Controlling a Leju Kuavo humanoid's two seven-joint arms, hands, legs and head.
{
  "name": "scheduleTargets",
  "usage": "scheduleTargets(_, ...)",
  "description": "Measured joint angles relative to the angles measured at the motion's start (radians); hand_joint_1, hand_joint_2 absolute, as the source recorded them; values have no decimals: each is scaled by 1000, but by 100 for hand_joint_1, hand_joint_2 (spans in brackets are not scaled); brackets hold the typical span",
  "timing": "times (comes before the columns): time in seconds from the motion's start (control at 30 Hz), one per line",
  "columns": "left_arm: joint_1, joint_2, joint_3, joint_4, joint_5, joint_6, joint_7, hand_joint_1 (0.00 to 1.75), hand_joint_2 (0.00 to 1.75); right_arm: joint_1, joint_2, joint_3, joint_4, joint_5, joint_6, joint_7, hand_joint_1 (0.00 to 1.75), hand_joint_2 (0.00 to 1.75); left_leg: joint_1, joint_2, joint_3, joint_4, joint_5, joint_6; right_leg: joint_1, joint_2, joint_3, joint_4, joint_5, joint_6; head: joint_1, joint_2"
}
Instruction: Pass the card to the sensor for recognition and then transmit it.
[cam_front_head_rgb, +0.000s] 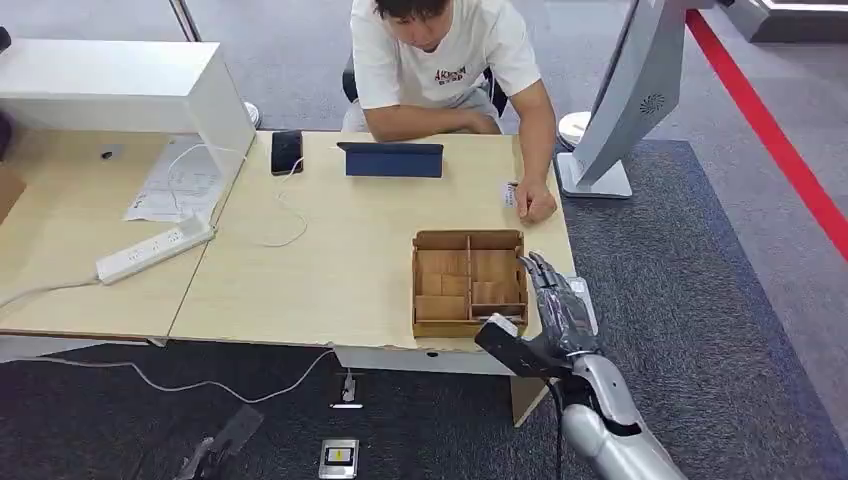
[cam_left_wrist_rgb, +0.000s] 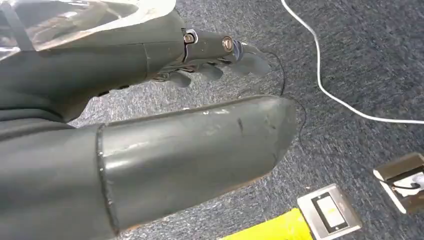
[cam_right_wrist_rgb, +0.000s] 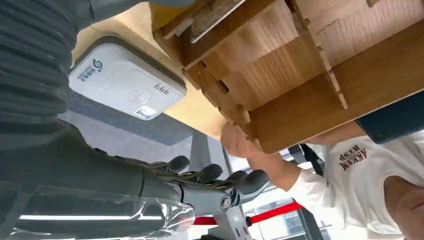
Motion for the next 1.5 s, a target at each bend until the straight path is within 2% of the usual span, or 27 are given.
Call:
scheduleTargets(0.43,-2,0,0,0,-11,-2,6,0,0,-55,51,15,90,3,-23,-39,0,175,0,0,0,0,0,0,0,0,0,0,0,0,0,0)
scheduleTargets(0.6,-4,-1,0,0,-14,0,8,0,0,-57,58,19,112,-5,-7,-63,0,175,0,0,0,0,0,0,0,0,0,0,0,0,0,0)
scheduleTargets(1.03,2,0,1,0,-7,5,-10,0,0,-34,48,37,102,6,56,-82,0,175,0,0,0,0,0,0,0,0,0,0,0,0,0,0)
scheduleTargets(1.5,5,0,1,0,-9,12,-22,0,0,-17,18,58,34,38,55,-83,0,175,0,0,0,0,0,0,0,0,0,0,0,0,0,0)
